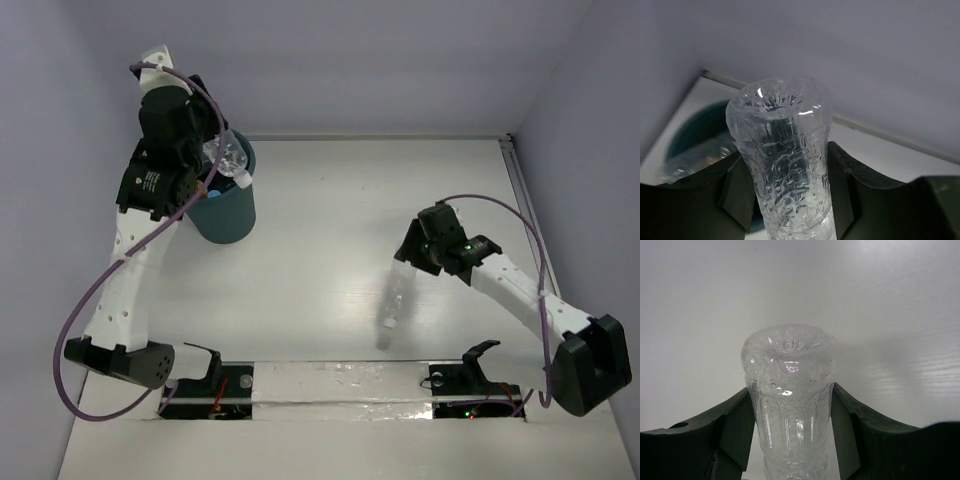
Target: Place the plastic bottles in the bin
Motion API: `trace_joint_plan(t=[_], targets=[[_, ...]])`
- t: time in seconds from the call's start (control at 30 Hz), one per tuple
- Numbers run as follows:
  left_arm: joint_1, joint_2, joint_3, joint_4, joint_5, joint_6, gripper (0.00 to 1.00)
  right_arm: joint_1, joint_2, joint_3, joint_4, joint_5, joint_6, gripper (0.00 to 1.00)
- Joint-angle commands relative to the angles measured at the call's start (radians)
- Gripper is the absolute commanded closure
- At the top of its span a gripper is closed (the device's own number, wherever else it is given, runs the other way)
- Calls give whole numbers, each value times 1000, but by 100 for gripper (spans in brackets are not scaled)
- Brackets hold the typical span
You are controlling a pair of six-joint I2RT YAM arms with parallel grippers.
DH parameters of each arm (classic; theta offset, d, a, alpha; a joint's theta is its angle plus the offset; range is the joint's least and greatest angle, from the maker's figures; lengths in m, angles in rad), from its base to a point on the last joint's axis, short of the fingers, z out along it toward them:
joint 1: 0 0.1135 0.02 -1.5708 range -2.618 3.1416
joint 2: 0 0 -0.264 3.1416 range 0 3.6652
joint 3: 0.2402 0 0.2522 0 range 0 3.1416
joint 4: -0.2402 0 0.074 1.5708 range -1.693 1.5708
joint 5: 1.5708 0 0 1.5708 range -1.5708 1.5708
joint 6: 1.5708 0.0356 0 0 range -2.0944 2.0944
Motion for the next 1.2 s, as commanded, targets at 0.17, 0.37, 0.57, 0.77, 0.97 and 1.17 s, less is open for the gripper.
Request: trace_joint_plan(t=[0.17,0.37,0.57,0.77,0.97,1.17], targets=[[79,78,-52,261,-322,237,68,16,-144,205,140,-7,-54,51],[79,12,-424,692,-413,430,67,101,-75,394,218,-14,-51,51],[79,-20,-578,816,-370,434,38,193,138,732,299,-1,-76,50],[79,-28,-421,604,-272,291,1,223,436,1078,325,-10,-96,50],[79,-40,-139,350,-108,97,1,247,681,1446,345,-23,-70,50],[79,-178,-188,239,114,-206,1,296,957,1774,399,-15,-86,49]])
